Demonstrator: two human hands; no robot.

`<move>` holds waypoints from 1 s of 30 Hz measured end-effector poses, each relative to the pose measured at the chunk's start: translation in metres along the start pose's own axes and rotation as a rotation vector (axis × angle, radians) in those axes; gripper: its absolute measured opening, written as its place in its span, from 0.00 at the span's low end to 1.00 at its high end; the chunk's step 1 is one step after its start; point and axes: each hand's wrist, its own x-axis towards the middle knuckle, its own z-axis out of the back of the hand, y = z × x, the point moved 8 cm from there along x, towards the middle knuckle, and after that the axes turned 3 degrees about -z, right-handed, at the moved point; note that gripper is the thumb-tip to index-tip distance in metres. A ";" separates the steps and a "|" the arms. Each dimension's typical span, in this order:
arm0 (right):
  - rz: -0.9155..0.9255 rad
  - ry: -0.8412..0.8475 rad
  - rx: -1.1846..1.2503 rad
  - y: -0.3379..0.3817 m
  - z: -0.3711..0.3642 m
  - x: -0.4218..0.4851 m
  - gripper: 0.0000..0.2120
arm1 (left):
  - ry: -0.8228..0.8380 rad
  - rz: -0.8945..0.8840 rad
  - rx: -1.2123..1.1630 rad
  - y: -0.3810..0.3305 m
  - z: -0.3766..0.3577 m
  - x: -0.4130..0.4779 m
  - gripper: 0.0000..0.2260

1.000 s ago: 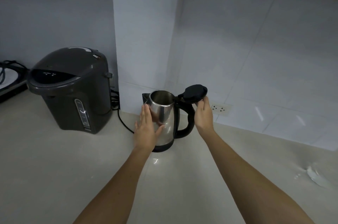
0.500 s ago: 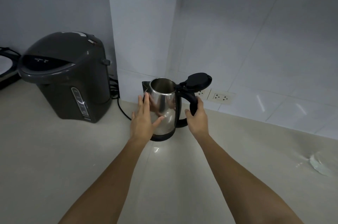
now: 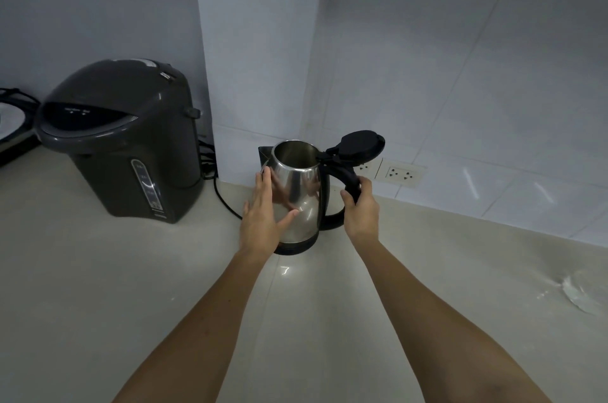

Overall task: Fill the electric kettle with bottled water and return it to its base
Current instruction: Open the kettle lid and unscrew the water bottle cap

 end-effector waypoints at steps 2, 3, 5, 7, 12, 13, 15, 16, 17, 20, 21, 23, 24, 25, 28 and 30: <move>-0.020 -0.002 0.037 -0.001 0.001 -0.001 0.16 | 0.001 0.004 -0.008 -0.002 0.001 0.000 0.47; -0.027 -0.001 0.054 -0.001 0.002 -0.001 0.16 | 0.000 0.009 -0.006 -0.003 0.002 -0.001 0.47; -0.024 0.009 0.067 0.000 0.003 -0.002 0.16 | -0.004 0.028 0.007 -0.003 0.004 -0.002 0.47; -0.012 0.019 0.067 0.003 0.007 -0.002 0.16 | -0.019 0.031 0.030 -0.008 0.007 -0.005 0.47; 0.014 0.005 0.110 0.013 0.034 0.001 0.17 | -0.065 -0.005 0.064 -0.039 0.012 -0.010 0.46; 0.021 0.001 0.119 0.015 0.043 0.002 0.18 | -0.073 -0.017 0.063 -0.049 0.012 -0.011 0.46; 0.029 -0.015 0.138 0.017 0.062 0.005 0.18 | -0.089 -0.040 0.060 -0.070 0.011 -0.014 0.45; 0.032 -0.025 0.145 0.017 0.073 0.006 0.17 | -0.095 -0.053 0.059 -0.083 0.009 -0.017 0.45; 0.033 -0.037 0.149 0.016 0.086 0.007 0.17 | -0.096 -0.065 0.058 -0.094 0.005 -0.019 0.45; 0.036 -0.081 0.153 0.008 0.128 0.006 0.16 | -0.086 -0.101 0.044 -0.127 -0.015 -0.026 0.45; 0.038 -0.095 0.150 0.003 0.144 0.005 0.15 | -0.079 -0.114 0.037 -0.138 -0.025 -0.029 0.46; 0.029 -0.124 0.137 -0.011 0.178 0.002 0.15 | -0.063 -0.127 0.016 -0.157 -0.049 -0.039 0.46; 0.025 -0.134 0.128 -0.017 0.192 0.000 0.15 | -0.057 -0.132 0.007 -0.165 -0.060 -0.044 0.46; 0.021 -0.146 0.119 -0.026 0.209 -0.002 0.15 | -0.046 -0.137 -0.001 -0.175 -0.073 -0.051 0.46; -0.007 -0.181 0.097 -0.059 0.255 -0.009 0.15 | -0.010 -0.138 -0.021 -0.202 -0.116 -0.074 0.46; -0.032 -0.197 0.082 -0.082 0.281 -0.014 0.14 | 0.020 -0.136 -0.043 -0.214 -0.142 -0.089 0.46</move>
